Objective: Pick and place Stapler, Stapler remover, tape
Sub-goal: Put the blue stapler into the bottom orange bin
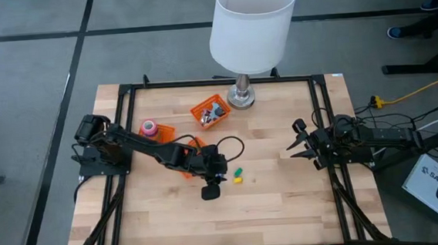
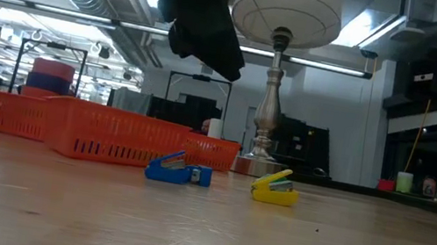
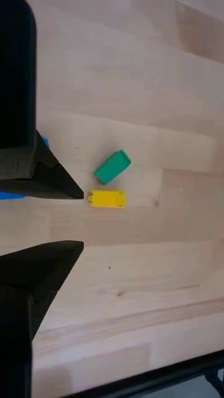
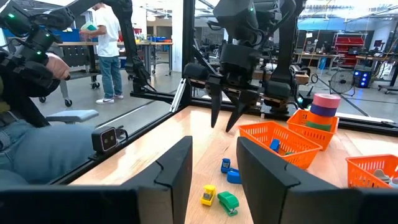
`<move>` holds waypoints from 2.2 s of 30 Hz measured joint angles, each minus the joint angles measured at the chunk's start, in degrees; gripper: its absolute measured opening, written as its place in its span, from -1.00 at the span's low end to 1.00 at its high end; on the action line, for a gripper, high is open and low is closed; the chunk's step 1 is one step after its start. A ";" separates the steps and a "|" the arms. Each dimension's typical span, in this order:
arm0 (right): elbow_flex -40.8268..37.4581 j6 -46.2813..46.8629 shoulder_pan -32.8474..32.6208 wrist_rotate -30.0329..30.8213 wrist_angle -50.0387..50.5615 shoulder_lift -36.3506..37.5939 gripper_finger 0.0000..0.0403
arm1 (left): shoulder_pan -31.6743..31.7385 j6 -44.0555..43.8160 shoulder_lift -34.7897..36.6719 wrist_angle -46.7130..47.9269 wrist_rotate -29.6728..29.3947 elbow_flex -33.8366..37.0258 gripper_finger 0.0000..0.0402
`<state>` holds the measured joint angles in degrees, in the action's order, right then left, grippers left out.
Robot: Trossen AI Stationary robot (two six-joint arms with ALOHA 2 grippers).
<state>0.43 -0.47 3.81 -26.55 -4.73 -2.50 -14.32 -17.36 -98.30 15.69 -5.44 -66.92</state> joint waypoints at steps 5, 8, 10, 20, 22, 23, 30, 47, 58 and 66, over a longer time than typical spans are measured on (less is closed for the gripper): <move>0.01 0.00 0.02 -0.01 -0.01 0.02 -0.36 | -1.43 -1.39 0.00 0.02 0.44 0.00 -0.43; 0.00 0.01 0.02 -0.02 0.00 0.00 -0.36 | -2.65 -1.19 0.00 0.70 0.35 0.00 -0.43; 0.00 -0.01 0.00 0.00 0.00 0.00 -0.36 | -3.42 -0.11 -0.01 1.43 -0.45 0.00 -0.43; 0.00 -0.01 0.00 -0.01 -0.02 0.02 -0.36 | -6.29 -1.61 -0.02 6.30 -12.52 0.00 -0.43; 0.02 -0.01 0.00 0.00 -0.02 0.02 -0.36 | -6.27 -2.24 -0.02 6.74 -13.44 0.00 -0.43; 0.01 -0.02 0.01 -0.01 -0.02 0.02 -0.36 | -6.22 -2.28 -0.02 7.12 -13.81 0.00 -0.43; 0.02 0.00 0.02 -0.02 -0.02 0.02 -0.36 | -5.37 -2.43 -0.04 8.13 -15.25 0.00 -0.43; 0.00 0.01 0.02 -0.02 0.00 0.00 -0.36 | -3.16 -5.43 -1.52 11.47 -11.56 0.00 -0.09; 0.00 0.00 0.02 -0.02 -0.04 0.02 -0.36 | -1.30 -3.18 -4.04 11.23 -9.76 0.01 0.04; 0.02 -0.01 0.02 0.00 -0.02 0.02 -0.36 | -0.88 0.25 -4.65 11.52 -9.33 0.02 0.04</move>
<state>0.44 -0.49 3.83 -26.55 -4.75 -2.49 -15.19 -17.11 -102.96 27.21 -14.77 -66.89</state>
